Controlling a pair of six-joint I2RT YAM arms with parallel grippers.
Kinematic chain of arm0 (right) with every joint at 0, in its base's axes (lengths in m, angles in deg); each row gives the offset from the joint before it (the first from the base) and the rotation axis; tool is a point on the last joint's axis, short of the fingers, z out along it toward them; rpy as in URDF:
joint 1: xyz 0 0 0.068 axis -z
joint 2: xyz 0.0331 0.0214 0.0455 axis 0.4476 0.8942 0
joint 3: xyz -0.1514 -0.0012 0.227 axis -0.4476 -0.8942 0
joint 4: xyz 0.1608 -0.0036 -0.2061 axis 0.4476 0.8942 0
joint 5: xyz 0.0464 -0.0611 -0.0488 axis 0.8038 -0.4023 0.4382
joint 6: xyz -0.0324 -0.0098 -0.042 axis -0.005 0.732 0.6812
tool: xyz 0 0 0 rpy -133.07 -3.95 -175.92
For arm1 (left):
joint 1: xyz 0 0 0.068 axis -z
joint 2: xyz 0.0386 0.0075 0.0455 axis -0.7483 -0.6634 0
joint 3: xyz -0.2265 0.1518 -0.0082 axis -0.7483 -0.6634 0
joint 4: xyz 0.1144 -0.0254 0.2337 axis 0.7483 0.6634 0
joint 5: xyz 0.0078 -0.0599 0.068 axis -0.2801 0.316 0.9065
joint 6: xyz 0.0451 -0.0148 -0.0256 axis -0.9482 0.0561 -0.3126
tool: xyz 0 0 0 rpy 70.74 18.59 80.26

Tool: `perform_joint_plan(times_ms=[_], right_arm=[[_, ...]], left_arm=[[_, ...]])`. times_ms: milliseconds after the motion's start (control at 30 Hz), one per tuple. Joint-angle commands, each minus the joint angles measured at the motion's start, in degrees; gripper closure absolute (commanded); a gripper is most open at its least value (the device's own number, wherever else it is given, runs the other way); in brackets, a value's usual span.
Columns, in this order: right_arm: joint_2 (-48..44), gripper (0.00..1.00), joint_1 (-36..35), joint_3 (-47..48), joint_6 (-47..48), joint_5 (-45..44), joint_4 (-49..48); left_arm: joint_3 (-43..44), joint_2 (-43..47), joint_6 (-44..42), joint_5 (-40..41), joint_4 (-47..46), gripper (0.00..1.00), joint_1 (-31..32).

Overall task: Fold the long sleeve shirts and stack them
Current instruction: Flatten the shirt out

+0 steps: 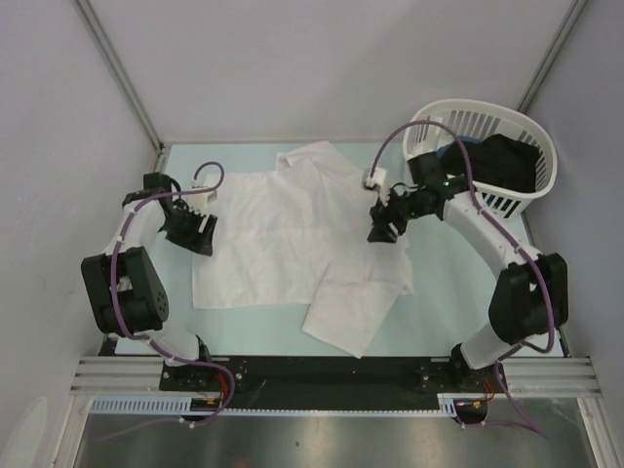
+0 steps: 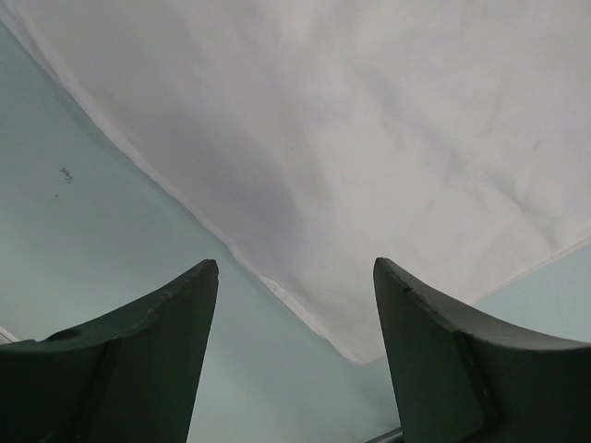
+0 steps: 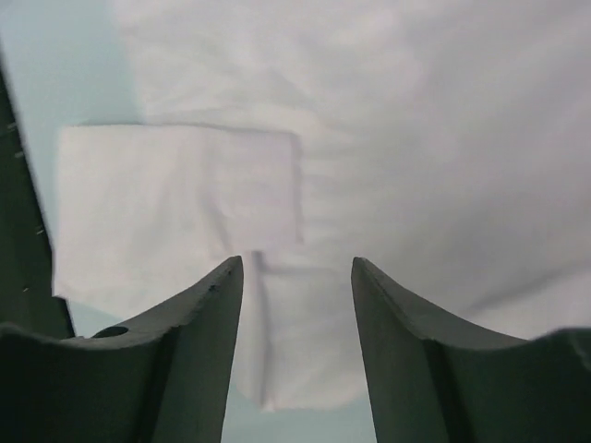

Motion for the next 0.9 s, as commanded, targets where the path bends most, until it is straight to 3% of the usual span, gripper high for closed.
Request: perform_joint_plan(times_ms=[0,33,133,367,567,667,800,867], right_arm=[[5.6,0.49,11.2,3.6,-7.6,-3.9,2.2],[5.6,0.58,12.3,2.6,-7.6,-5.8,1.1],[5.5,0.64,14.9,-0.6,-7.7,-11.8,-2.2],[4.4,0.65,14.8,-6.7,-8.4,-17.7,-4.7],[4.9,0.64,15.7,-8.3,-9.0,-18.7,-5.6],[5.2,0.63,16.0,-7.8,-9.2,-19.2,-5.8],[5.7,0.62,16.5,-6.8,-9.3,-20.6,-5.8],[5.9,0.62,16.9,-6.3,-9.3,-21.2,-6.3]], left_arm=[[-3.4,3.9,-0.8,1.0,0.6,0.26,-1.2],[-4.1,4.0,-0.2,1.3,0.9,0.27,-1.8],[-6.9,5.5,-1.3,2.5,3.3,0.29,-3.9],[-15.4,9.3,-3.4,5.7,7.8,0.27,-5.0],[-18.2,4.7,-3.5,3.9,9.1,0.32,-5.0],[-17.3,0.7,-2.2,3.6,8.5,0.45,-4.9],[-16.0,-1.5,-1.6,5.7,8.8,0.79,-5.1],[-16.0,-0.8,-2.4,8.6,9.3,0.88,-5.3]])
